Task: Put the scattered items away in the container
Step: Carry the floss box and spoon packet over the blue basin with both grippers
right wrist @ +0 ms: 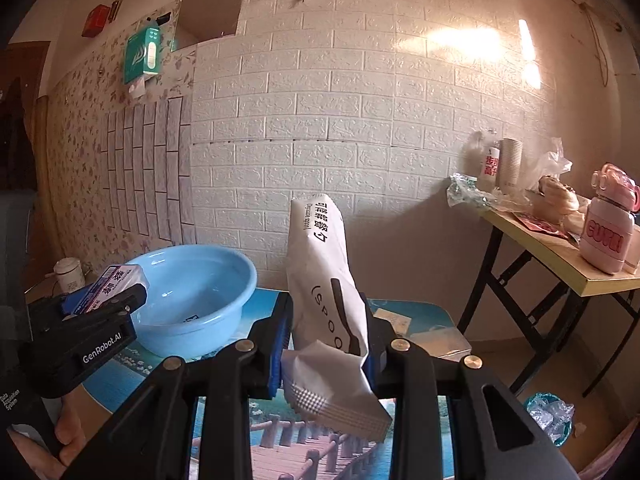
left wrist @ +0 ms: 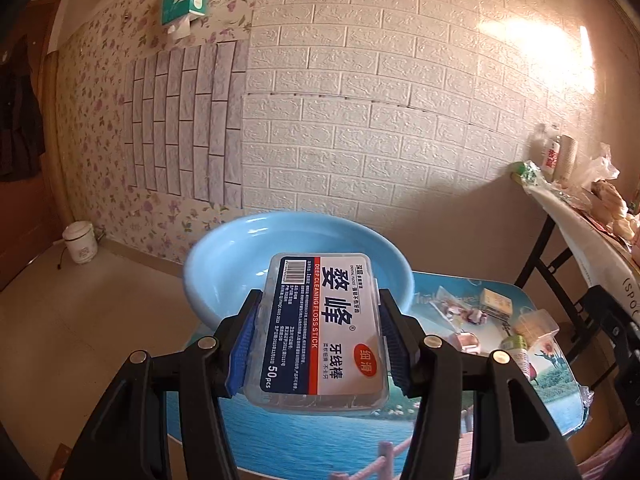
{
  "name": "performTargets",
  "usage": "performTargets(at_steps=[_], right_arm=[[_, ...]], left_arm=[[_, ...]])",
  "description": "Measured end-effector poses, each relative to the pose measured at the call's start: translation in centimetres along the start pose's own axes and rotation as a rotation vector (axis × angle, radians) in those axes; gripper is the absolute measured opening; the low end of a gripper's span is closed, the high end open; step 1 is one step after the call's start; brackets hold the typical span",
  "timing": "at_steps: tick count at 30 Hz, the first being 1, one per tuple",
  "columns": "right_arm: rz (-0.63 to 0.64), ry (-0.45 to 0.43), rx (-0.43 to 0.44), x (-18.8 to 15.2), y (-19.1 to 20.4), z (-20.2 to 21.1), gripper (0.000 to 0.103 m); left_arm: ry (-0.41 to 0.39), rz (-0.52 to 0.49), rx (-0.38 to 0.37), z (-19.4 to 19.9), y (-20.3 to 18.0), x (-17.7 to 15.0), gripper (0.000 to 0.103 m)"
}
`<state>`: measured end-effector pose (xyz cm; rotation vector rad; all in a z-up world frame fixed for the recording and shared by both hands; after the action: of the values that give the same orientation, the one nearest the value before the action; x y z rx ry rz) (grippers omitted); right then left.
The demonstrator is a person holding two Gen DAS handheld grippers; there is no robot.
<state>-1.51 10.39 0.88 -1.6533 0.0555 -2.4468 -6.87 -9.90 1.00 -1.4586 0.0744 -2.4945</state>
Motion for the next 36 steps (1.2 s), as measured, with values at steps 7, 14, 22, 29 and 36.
performTargets(at_steps=[7,14,22,29,36], right_arm=[[0.003,0.043,0.093,2.5,2.4,-2.7,0.031],[0.011,0.077,0.185,4.7,4.8,-5.6,0.031],[0.014,0.129,0.290,6.6,8.7,-9.3,0.031],[0.007,0.234,0.298,6.6,11.2,-13.4,0.031],[0.024,0.298,0.314,5.8,12.4,-15.8,0.031]], left_arm=[[0.026,-0.002,-0.005,-0.8,1.8,3.4,0.053],[0.064,-0.005,-0.030,-1.9,2.9,5.5,0.053],[0.087,-0.046,0.002,-4.5,3.1,6.8,0.053],[0.139,-0.039,0.022,-6.9,4.4,6.3,0.053],[0.171,-0.037,0.051,-9.0,5.6,6.4,0.053]])
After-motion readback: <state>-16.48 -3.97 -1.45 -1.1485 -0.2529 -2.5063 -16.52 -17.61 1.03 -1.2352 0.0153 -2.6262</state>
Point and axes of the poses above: each gripper's, at about its wrist camera, not at the fingertips, and z roughly against the way its jaws point, y to its left, x to its top, the point moved 4 cm from there along -z, roughly the way its jaws point, and after that the axes turned 5 degrees about z, right-handed, at the moved point
